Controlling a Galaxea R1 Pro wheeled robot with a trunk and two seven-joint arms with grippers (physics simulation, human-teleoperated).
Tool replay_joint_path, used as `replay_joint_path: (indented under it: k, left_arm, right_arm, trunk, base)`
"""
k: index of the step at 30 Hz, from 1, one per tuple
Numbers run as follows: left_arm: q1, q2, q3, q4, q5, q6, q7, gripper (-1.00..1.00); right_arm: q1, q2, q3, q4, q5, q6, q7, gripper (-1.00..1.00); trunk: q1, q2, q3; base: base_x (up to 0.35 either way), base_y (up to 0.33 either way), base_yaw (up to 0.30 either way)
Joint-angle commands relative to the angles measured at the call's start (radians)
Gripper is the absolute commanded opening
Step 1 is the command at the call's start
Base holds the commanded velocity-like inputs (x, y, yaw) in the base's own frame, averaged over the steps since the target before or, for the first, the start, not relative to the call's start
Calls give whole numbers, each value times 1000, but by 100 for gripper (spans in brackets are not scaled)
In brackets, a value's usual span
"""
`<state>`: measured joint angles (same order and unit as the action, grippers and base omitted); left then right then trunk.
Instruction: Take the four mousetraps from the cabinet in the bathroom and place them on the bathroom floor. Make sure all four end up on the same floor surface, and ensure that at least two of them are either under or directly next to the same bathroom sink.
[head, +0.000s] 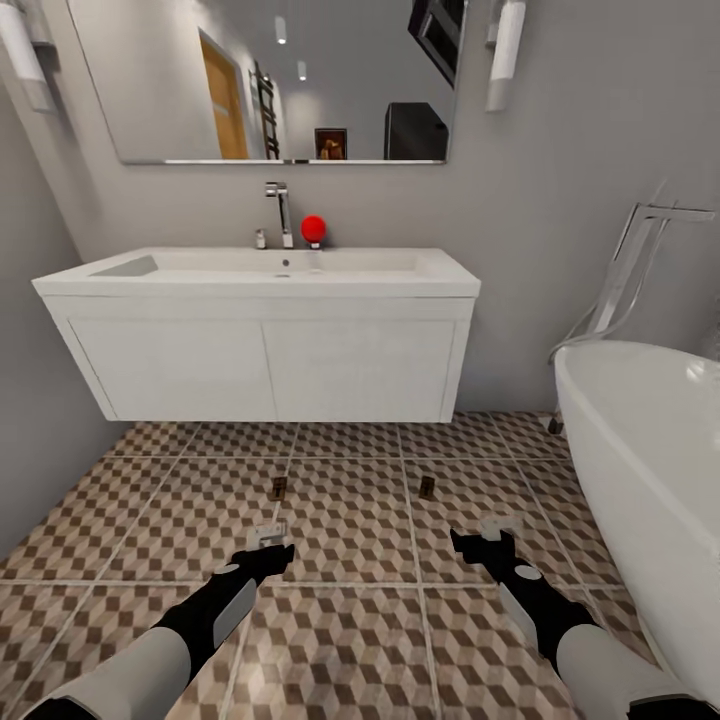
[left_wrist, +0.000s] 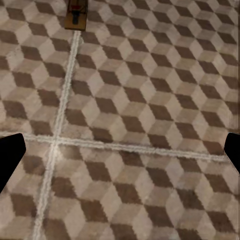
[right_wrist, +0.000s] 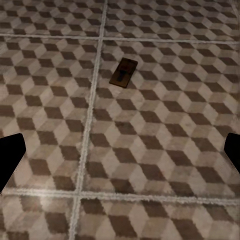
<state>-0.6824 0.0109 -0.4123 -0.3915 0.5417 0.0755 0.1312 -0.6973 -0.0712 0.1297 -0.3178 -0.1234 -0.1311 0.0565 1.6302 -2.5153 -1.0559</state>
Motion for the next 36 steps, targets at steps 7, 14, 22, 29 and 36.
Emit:
replay_joint_path:
  k: [7,14,22,29,36]
  left_arm:
    - [0,0,-9,-3,7,4,8,100]
    - [0,-1,-10,-3,7,4,8,100]
    - [0,-5,-11,-3,7,4,9,100]
    - [0,-4,-11,-3,7,4,9,100]
    - [0,-5,-12,-3,7,4,8,100]
  right_arm:
    - [-1,-1,7,1,-11,-4,2,100]
    - [-1,-1,7,2,-11,-4,2,100]
    - [-1,-1,7,2,-11,-4,2,100]
    - [-1,-1,7,2,-11,-4,2,100]
    - [-1,-1,8,2,-12,-4,3,100]
  trunk:
    - [-3,1,26]
    - [-6,3,53]
    - [-10,5,84]
    - [-13,6,111]
    - [-16,8,138]
  base:
    - [0,0,0]
    - [0,0,0]
    - [0,0,0]
    - [0,0,0]
    - [0,0,0]
